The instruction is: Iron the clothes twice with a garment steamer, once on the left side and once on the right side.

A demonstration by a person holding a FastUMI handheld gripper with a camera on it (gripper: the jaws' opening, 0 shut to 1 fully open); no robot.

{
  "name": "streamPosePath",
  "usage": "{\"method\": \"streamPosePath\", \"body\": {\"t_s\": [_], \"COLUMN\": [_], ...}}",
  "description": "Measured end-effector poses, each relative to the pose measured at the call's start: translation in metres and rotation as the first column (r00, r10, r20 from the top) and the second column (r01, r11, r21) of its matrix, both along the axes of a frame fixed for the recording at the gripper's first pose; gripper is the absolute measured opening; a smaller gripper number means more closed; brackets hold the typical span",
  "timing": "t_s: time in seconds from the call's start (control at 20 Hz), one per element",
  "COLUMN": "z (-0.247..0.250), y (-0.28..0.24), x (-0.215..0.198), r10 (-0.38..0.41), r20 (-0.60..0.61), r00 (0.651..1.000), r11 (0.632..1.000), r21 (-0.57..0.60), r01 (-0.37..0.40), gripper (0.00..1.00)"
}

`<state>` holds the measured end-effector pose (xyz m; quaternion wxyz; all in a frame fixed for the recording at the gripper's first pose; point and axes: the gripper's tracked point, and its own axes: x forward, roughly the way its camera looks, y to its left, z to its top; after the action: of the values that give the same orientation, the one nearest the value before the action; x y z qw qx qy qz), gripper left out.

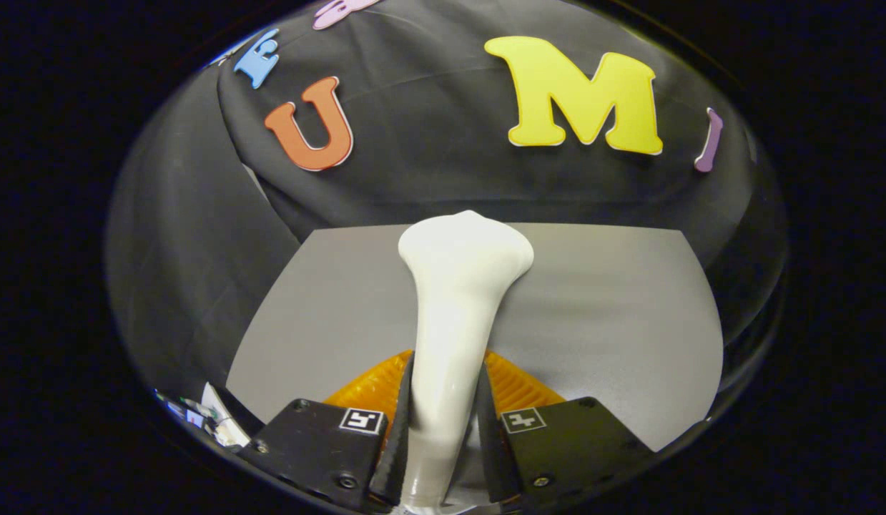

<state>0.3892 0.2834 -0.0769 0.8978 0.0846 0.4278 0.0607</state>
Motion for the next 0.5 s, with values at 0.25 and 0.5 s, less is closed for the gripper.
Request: {"method": "streamPosePath", "body": {"t_s": [0.25,0.5], "z": [0.013,0.04], "y": [0.007,-0.004], "x": [-0.014,-0.043], "r10": [0.058,0.081], "r20": [-0.012,0.046], "r00": [0.998,0.996], "r11": [0.992,0.982], "r21": [0.109,0.17], "r01": [-0.057,-0.087], "gripper": [0.38,0.38]}}
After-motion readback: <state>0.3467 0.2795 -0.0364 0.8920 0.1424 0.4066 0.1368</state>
